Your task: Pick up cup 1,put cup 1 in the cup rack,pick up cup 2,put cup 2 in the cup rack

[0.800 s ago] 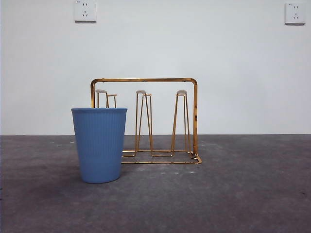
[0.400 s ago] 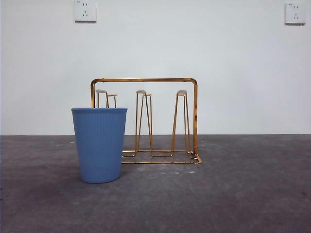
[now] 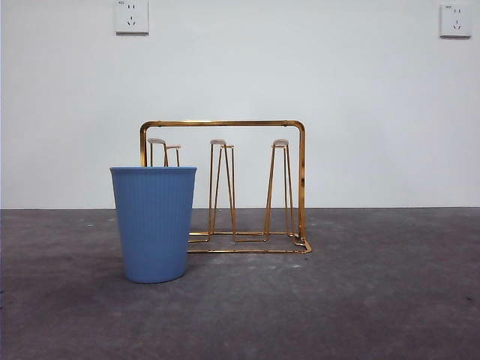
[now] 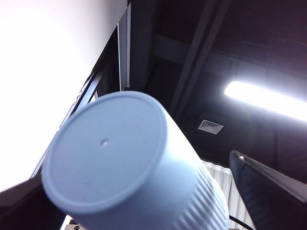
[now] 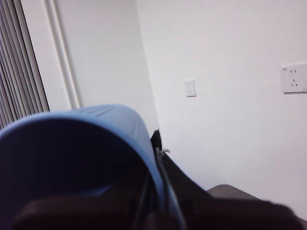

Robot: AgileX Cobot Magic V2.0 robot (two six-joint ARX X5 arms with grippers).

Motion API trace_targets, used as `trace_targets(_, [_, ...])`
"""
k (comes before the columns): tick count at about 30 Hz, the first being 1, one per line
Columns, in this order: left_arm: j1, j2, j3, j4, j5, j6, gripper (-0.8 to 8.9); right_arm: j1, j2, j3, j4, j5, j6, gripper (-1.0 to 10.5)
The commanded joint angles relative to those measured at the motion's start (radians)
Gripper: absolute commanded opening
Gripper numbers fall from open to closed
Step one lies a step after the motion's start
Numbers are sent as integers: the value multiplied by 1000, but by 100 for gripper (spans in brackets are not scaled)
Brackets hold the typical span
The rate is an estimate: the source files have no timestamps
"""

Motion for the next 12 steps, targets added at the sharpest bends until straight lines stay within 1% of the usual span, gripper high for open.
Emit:
trace_targets(1, [-3,0,1,14,5,26,364,0,10,-6,0,9,-11,-12])
trace_targets(4, [-3,0,1,11,-16,25,196,0,10,-6,0,10,-11,-12])
trace_targets(6, [-3,0,1,11,-27,25,117,0,10,-6,-1,9,-11,-12])
trace_targets(10, [-2,0,1,11,-32,25,30,0,10,-6,-1,9,-11,-12])
trace_targets(12, [-2,0,1,11,-32,25,17,0,10,-6,-3,9,-11,-12])
